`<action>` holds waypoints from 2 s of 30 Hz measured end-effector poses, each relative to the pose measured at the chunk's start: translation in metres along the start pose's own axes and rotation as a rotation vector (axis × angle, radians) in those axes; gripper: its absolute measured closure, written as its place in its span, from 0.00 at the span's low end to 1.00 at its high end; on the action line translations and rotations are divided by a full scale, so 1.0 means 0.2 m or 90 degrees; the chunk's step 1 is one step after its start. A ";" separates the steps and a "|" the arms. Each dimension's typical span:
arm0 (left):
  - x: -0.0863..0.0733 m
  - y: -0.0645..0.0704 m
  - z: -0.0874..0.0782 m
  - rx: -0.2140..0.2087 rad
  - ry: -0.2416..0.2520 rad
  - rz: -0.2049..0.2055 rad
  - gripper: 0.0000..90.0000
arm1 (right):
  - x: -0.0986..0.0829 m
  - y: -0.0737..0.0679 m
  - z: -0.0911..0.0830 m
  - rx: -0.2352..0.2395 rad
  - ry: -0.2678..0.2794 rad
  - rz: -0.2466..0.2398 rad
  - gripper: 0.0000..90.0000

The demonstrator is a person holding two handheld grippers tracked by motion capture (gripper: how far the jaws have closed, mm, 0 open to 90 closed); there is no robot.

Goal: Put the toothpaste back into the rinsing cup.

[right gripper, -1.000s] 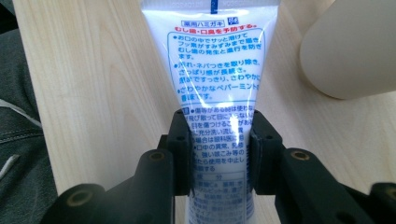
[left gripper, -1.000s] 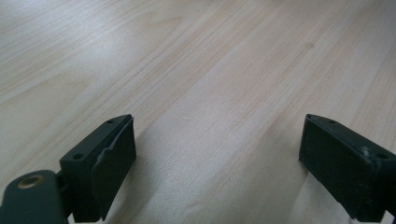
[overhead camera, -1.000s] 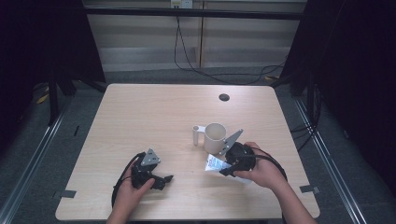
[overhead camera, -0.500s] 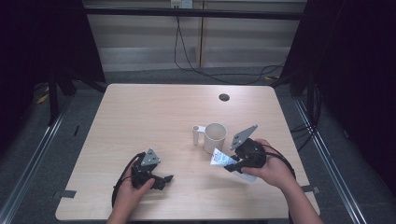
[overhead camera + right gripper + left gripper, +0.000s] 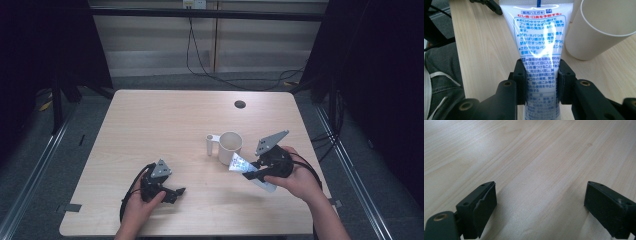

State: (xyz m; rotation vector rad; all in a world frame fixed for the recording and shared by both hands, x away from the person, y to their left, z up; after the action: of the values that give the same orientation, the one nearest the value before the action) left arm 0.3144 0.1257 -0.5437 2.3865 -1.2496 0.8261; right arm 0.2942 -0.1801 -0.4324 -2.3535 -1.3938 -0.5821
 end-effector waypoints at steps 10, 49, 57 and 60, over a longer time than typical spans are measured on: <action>0.00 0.00 0.00 0.000 0.000 0.000 0.12 | 0.01 0.02 -0.04 0.005 0.057 0.023 0.74; 0.00 0.00 0.00 0.000 0.000 -0.001 0.12 | 0.06 0.15 -0.19 -0.027 0.278 0.101 0.74; 0.00 0.00 0.00 0.000 0.001 -0.002 0.12 | 0.09 0.16 -0.21 -0.036 0.308 0.104 0.74; 0.00 0.00 0.00 0.000 0.000 -0.001 0.12 | 0.09 0.17 -0.22 -0.044 0.312 0.105 0.74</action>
State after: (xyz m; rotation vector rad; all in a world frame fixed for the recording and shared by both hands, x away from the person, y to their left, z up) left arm 0.3144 0.1257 -0.5437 2.3865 -1.2484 0.8261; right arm 0.3250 -0.2033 -0.3890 -2.1448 -0.9627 -1.0814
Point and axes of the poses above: each handheld gripper's, and its own axes: z roughly forward along the jaws, x roughly out of its top, y roughly to its right, the point moved 5 cm from there along z, roughly forward along the jaws, and after that the axes turned 7 degrees about -y, right-handed, at the moved point
